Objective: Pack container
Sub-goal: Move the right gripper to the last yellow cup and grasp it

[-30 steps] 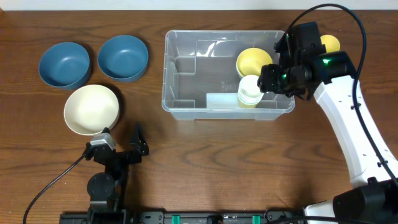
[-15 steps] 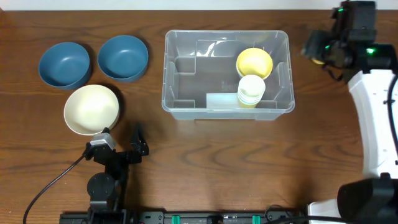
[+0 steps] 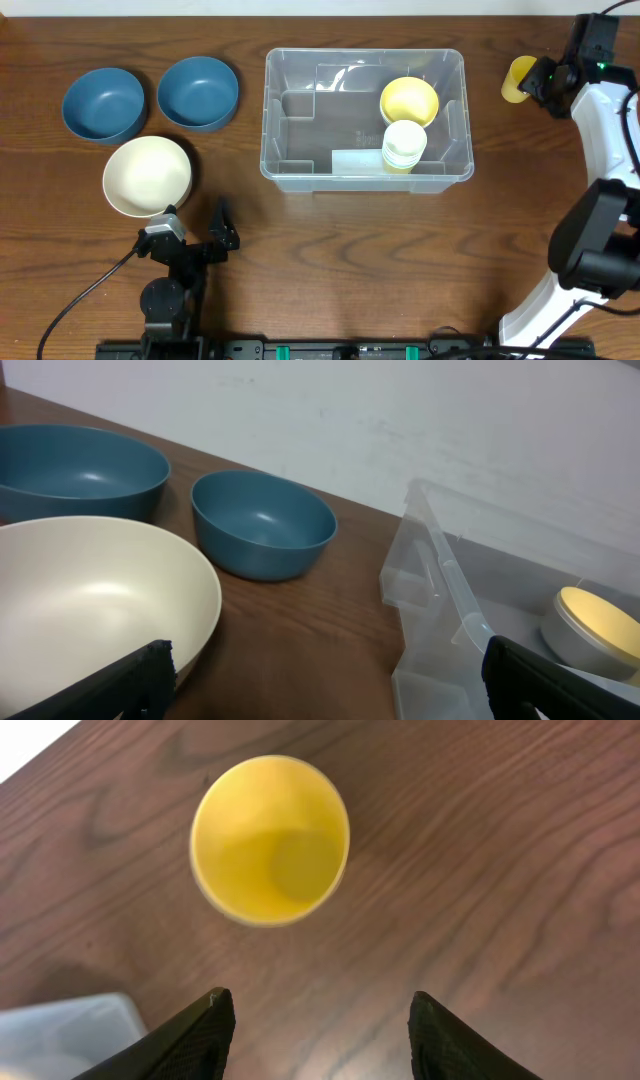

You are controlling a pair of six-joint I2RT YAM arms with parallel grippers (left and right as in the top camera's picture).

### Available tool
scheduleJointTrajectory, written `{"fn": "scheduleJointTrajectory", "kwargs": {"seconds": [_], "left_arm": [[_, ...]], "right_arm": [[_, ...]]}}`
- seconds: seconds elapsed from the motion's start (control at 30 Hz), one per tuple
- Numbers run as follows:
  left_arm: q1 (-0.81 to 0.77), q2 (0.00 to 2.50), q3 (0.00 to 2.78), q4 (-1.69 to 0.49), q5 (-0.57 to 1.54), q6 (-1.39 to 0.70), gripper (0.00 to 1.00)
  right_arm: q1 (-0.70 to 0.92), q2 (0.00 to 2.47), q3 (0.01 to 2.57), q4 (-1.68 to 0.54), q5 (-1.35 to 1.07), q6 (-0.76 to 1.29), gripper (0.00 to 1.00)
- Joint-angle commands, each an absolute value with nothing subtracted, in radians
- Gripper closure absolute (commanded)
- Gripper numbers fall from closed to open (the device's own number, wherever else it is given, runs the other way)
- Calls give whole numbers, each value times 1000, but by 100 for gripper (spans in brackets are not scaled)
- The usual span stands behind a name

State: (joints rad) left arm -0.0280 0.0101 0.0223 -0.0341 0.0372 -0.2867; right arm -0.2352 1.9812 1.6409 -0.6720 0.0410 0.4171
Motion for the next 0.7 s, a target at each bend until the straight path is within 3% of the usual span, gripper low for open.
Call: {"fn": "scheduleJointTrajectory", "kwargs": {"seconds": [0.0,0.67], "left_arm": [[-30,4,4,-72,8,-270,2],[-30,4,4,-72,8,-270,2]], "right_arm": [[-257,2003,1654,-637,33,413,42],[-265,2170,1654,-453,46,403,45]]}}
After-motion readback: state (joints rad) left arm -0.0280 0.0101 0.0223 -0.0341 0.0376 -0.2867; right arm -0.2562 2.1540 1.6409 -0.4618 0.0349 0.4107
